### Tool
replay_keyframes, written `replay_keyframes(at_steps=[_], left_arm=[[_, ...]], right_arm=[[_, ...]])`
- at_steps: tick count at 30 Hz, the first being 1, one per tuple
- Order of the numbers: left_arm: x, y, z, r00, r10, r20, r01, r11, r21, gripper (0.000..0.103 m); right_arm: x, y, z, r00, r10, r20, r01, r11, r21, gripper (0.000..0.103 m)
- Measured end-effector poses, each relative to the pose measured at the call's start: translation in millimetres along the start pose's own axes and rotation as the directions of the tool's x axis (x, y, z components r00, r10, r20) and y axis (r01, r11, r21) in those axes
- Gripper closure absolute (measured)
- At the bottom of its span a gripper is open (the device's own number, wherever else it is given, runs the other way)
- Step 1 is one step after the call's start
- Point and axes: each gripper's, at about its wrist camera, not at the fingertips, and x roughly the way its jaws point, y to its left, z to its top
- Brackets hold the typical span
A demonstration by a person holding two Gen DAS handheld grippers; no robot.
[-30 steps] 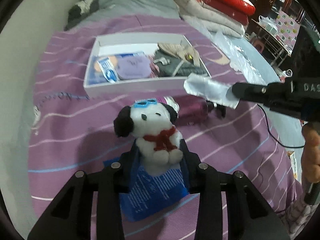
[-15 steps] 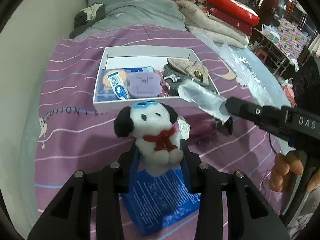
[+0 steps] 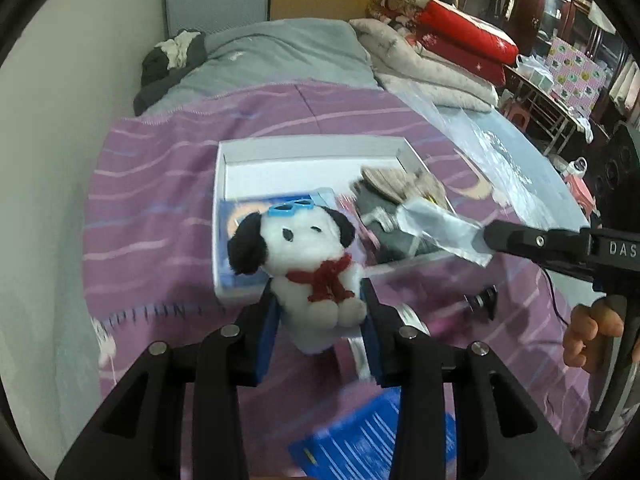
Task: Organize soft objects
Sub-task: 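Carry the plush dog over the box and lower it inside with left tool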
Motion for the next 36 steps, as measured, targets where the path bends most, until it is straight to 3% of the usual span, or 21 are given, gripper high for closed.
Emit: replay_keyframes(at_steps=[8,11,16,21,26,34,36], left_arm=[[38,36,41,1.0,0.003,0.013,-0.002,0.999,-0.038,0.064],[54,49,53,1.0,-0.022,-0.015,0.021,0.998,-0.066,0.064],[82,67,71,0.995,-0.011,-0.097,-0.011,0.976,-0.22,0.064],[108,76,85,0.985,-0.041,-0.166,-0.032,0.909,-0.416,0.064],[125,77,99,0.981,-0.023,-0.193,-0.081,0.855,-0.513,0.064],[151,91,90,0.975,-0.034,-0.221,-0.135,0.698,-0.703,0.064],[153,93,87,0.974,-0.051,-0.219,-0.129,0.671,-0.73,0.058]], right_arm=[[31,-6,41,0.999,-0.024,-0.029,0.024,1.0,0.004,0.1],[44,-9,55,0.998,-0.04,-0.052,0.04,0.999,-0.003,0.1],[61,-16,74,0.996,-0.066,-0.062,0.067,0.998,0.002,0.1],[72,-20,88,0.996,-0.075,-0.046,0.076,0.997,0.018,0.1],[79,-20,102,0.996,-0.084,-0.037,0.085,0.996,0.02,0.1],[82,-26,114,0.997,-0.074,-0.017,0.074,0.996,0.045,0.101],[85,-26,117,0.997,-0.081,-0.014,0.081,0.996,0.041,0.101]])
